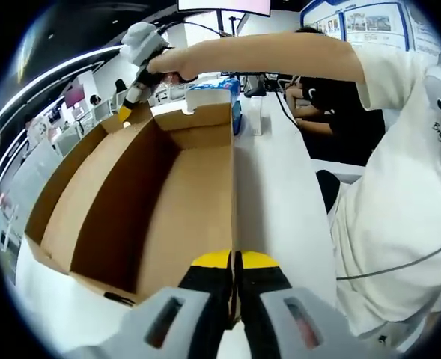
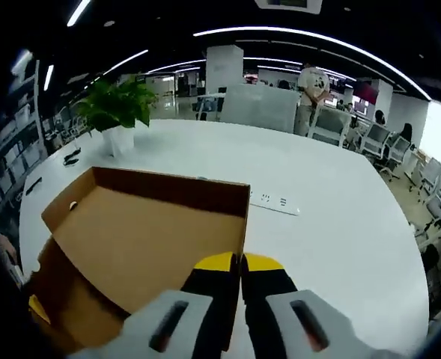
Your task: Operate the shoe box by opening the lid, removing the specified soft item, and placing it in the target area until the item is outside and the box remains undamaged.
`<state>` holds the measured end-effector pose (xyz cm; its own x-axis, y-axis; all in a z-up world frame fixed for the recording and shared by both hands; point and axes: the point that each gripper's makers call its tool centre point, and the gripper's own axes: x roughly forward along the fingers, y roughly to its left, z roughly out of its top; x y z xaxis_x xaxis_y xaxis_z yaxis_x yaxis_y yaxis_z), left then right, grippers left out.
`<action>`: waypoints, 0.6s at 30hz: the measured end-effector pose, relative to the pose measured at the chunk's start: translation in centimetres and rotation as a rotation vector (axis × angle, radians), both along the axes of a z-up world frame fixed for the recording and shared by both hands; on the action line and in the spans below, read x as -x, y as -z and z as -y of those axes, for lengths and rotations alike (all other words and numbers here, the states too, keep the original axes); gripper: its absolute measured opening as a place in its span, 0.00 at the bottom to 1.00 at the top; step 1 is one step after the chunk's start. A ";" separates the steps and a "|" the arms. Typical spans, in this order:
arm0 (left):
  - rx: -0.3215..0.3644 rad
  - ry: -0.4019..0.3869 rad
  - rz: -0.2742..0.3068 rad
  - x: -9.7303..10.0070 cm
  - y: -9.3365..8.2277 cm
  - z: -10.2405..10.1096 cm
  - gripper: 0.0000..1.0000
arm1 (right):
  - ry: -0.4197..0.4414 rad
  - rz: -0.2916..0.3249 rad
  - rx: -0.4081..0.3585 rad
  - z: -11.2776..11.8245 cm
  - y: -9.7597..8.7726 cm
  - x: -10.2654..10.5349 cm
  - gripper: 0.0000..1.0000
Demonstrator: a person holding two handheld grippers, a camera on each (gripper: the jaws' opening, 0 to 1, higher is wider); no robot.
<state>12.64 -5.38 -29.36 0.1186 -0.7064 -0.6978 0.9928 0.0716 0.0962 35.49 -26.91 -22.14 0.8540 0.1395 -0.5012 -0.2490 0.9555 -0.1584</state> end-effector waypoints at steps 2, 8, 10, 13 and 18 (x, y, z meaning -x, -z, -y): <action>-0.018 -0.004 0.003 -0.1 0.1 0.2 0.01 | -0.018 0.089 0.096 -0.1 -0.7 -0.6 0.02; -0.025 -0.006 -0.005 0.1 0.2 0.1 0.01 | 0.017 0.182 0.068 0.1 -2.1 -0.1 0.02; -0.033 0.003 0.010 0.2 0.2 0.1 0.01 | 0.029 0.215 0.058 0.6 -2.6 0.6 0.02; -0.039 -0.015 0.006 -0.1 0.2 0.2 0.01 | 0.052 0.316 -0.030 0.6 -4.0 1.5 0.01; -0.041 -0.036 -0.007 -0.2 0.2 0.2 0.01 | 0.055 0.381 -0.176 0.6 -5.2 3.7 0.00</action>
